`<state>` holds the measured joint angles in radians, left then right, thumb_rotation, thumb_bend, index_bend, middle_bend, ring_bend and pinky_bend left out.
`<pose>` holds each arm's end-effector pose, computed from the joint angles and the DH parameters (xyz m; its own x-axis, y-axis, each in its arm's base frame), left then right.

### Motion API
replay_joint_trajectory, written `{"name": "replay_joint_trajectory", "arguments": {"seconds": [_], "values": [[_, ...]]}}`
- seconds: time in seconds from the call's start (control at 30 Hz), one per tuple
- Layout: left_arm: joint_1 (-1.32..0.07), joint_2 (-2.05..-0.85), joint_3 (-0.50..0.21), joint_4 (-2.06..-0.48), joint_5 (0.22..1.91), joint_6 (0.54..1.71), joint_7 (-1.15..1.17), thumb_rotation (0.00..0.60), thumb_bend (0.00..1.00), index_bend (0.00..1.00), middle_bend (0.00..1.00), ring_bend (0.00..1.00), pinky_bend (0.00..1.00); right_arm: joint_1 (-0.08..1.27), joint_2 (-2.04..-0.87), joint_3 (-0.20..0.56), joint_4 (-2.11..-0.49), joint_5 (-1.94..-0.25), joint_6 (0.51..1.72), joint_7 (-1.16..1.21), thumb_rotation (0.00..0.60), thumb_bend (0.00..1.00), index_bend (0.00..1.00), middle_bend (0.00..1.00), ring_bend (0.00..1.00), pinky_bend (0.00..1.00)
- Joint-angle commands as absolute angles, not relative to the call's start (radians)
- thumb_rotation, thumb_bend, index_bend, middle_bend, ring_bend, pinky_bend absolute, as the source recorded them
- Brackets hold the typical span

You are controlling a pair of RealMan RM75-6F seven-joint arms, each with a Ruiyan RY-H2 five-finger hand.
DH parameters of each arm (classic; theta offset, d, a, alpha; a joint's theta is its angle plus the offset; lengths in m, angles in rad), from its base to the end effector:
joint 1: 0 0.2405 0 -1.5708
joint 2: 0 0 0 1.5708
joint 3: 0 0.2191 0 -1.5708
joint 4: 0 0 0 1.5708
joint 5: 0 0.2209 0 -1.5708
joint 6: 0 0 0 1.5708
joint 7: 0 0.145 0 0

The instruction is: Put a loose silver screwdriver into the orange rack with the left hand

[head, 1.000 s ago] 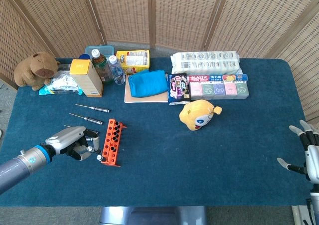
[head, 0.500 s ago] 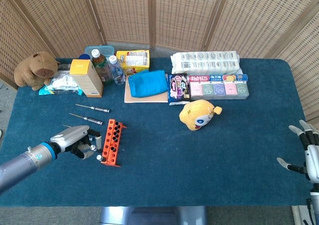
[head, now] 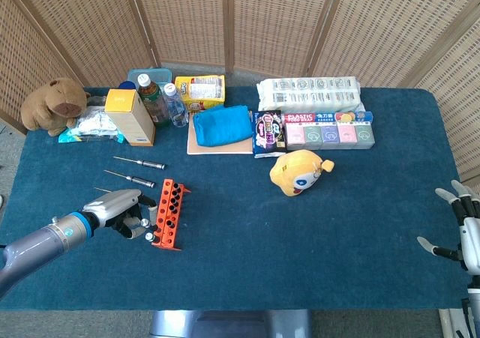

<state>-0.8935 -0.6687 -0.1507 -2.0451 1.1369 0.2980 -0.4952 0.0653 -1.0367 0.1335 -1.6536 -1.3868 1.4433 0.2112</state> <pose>-0.1160 0.2837 0.0986 0.1111 0.7815 0.6140 0.9937 -0.0980 -0.0551 -0.2941 -0.1918 0.1662 0.2152 0.0572 0.9749 -0.9727 0.1019 0.2087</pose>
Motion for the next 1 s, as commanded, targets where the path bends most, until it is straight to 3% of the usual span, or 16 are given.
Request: {"name": "replay_joint_trajectory", "arguments": {"seconds": [0.03, 1.0], "values": [[-0.916, -0.676, -0.137, -2.042, 1.1, 0.297, -0.455, 0.6, 0.42, 0.53, 1.0, 1.0, 0.97, 0.065, -1.037, 0.134, -1.653, -1.387, 1.443, 0.212, 0.6, 0.02, 0.18, 0.06, 0.0, 0.0], [-1.032, -0.735, -0.032, -2.05, 0.859, 0.358, -0.251, 0.6, 0.42, 0.53, 1.0, 1.0, 0.97, 0.062, -1.03, 0.132, -1.659, -1.392, 1.449, 0.22, 0.6, 0.03, 0.18, 0.06, 0.0, 0.0]]}}
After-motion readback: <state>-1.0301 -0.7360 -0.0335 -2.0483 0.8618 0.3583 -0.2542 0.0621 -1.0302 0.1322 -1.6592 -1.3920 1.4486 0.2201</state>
